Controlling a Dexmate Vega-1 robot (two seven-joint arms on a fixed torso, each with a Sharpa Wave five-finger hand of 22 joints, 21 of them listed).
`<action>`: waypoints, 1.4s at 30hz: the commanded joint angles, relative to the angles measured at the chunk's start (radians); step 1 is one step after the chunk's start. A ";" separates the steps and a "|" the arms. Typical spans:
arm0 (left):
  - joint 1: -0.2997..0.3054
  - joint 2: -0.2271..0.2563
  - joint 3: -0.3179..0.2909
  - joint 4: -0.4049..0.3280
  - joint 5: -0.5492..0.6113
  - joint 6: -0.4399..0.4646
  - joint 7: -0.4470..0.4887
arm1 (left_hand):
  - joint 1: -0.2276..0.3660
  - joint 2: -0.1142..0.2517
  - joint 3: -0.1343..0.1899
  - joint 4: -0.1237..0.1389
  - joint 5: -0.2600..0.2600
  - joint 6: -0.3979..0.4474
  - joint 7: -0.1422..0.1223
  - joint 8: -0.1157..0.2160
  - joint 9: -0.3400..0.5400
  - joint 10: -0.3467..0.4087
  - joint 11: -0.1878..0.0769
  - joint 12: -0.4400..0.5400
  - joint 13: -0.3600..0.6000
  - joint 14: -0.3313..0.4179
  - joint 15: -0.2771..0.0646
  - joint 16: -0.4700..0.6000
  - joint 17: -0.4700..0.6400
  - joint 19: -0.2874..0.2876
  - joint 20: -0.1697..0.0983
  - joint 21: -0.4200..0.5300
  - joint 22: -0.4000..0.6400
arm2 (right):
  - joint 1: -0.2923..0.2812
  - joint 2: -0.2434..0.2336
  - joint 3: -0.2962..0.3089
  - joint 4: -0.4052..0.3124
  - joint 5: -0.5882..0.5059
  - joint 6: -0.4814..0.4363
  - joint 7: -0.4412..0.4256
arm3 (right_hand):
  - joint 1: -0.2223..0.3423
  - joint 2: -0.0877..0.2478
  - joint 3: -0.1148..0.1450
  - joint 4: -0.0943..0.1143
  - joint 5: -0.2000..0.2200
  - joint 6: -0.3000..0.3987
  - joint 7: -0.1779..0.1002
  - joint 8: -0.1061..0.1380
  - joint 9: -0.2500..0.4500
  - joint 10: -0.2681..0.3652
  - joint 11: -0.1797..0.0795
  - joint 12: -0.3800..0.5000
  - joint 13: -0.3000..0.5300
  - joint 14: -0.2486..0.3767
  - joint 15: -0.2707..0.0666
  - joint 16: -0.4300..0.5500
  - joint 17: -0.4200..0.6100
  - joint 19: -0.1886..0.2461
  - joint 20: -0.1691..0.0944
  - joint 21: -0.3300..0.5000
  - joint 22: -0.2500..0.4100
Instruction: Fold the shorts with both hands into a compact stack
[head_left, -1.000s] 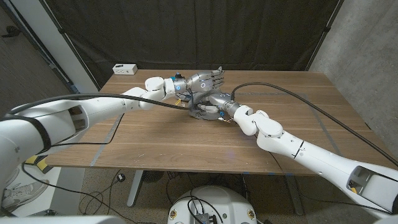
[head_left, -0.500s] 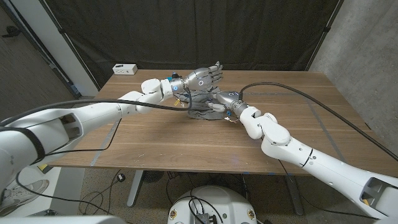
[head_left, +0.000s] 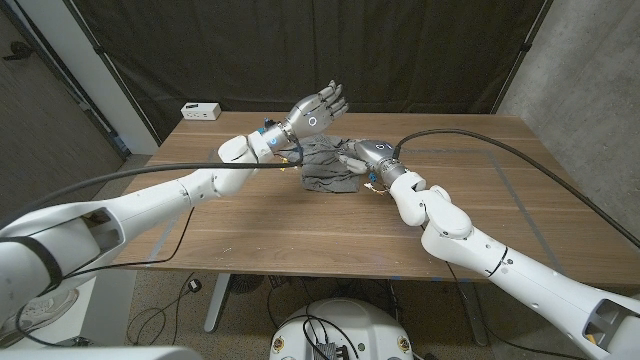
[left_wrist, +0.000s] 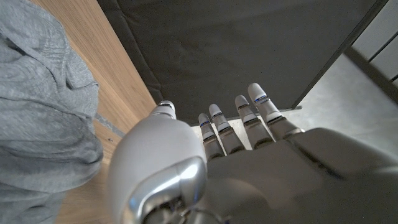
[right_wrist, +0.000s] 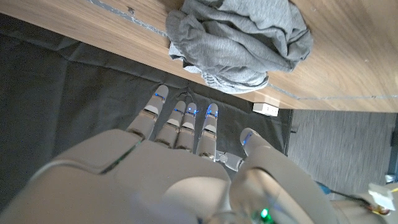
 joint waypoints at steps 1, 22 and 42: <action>0.173 0.019 -0.163 -0.125 -0.169 0.062 -0.024 | -0.005 -0.017 -0.006 -0.001 0.003 0.005 0.001 0.002 0.001 -0.003 0.002 -0.001 0.004 -0.004 -0.171 0.001 0.004 0.006 0.007 0.002 0.001 | -0.057 0.040 0.078 0.015 0.171 0.056 -0.166 | -0.005 -0.002 0.011 -0.001 0.007 -0.007 0.002 -0.002 0.002 -0.011 -0.001 -0.003 0.002 -0.007 -0.012 -0.005 0.001 0.004 0.000 -0.001 0.001; 0.366 -0.033 -0.402 -0.288 -0.675 0.038 -0.035 | -0.075 -0.021 -0.033 0.019 -0.003 -0.069 0.002 -0.026 -0.005 -0.058 0.021 -0.014 0.003 -0.041 -0.128 -0.002 0.006 0.003 0.027 -0.007 0.002 | -0.102 0.058 0.209 0.096 0.520 0.250 -0.347 | -0.010 -0.008 0.013 -0.008 0.002 -0.089 0.003 -0.020 0.002 -0.074 0.005 -0.018 0.002 -0.054 0.009 -0.016 0.008 -0.025 0.002 -0.017 0.001; 0.468 -0.044 -0.582 -0.376 -1.151 -0.062 -0.081 | -0.088 -0.016 -0.036 0.015 -0.009 -0.062 0.031 -0.020 -0.007 -0.068 0.046 -0.009 0.003 -0.050 -0.109 0.000 0.004 -0.017 0.042 -0.017 0.003 | -0.133 0.057 0.301 0.171 0.824 0.456 -0.351 | 0.005 0.000 0.018 -0.026 0.000 -0.098 0.009 -0.012 0.002 -0.077 0.025 -0.012 0.003 -0.074 0.022 -0.016 0.009 -0.037 0.003 -0.021 0.002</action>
